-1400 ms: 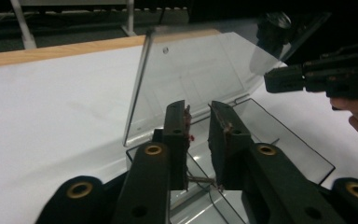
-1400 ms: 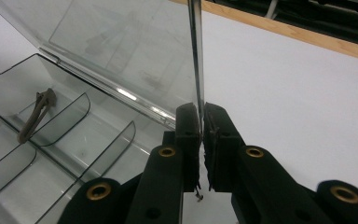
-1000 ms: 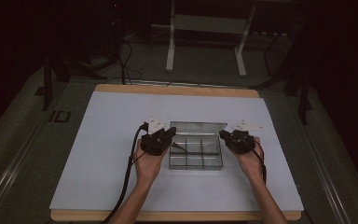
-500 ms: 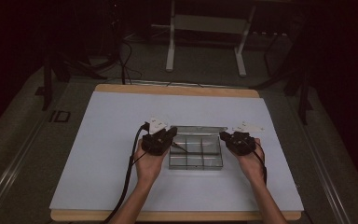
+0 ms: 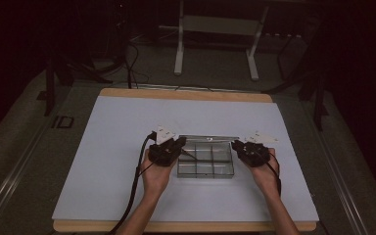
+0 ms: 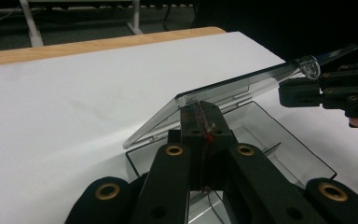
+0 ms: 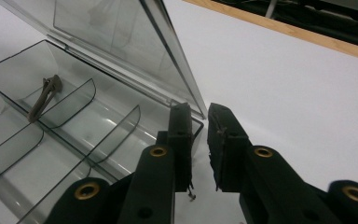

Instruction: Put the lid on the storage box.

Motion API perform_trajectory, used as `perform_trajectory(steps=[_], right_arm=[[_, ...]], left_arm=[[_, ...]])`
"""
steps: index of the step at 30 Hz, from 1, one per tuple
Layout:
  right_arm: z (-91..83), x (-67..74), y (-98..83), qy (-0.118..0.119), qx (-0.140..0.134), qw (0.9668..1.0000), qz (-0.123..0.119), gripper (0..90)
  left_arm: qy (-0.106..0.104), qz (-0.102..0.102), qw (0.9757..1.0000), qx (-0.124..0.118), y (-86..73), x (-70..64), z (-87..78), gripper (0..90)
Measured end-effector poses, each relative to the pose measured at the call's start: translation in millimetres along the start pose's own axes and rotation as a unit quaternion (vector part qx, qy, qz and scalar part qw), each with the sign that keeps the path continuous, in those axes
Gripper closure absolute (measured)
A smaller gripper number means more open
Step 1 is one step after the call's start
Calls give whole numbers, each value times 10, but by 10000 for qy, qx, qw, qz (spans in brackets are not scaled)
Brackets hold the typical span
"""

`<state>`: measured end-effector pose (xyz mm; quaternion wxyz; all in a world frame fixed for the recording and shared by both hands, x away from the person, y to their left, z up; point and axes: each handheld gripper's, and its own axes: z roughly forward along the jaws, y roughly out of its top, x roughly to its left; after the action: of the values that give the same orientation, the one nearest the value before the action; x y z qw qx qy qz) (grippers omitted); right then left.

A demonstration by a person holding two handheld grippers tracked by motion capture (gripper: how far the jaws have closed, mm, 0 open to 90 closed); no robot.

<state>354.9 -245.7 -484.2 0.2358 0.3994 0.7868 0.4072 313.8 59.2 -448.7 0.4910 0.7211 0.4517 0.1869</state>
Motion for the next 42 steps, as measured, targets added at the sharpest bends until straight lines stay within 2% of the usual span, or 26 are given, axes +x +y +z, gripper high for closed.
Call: perform_trajectory(steps=[11,33,42], right_arm=[[-112,10,-99,-24,-97,9999,107,718],[-235,-147,-273,-199,-75,9993,319,714],[-258,-166,-312,-223,-63,9991,353,714]], left_arm=[[-18,-14,10000,54,-74,-9,-1,899],[-56,67,9998,170,-227,-70,-9,898],[-69,61,9997,210,-317,-88,-12,899]])
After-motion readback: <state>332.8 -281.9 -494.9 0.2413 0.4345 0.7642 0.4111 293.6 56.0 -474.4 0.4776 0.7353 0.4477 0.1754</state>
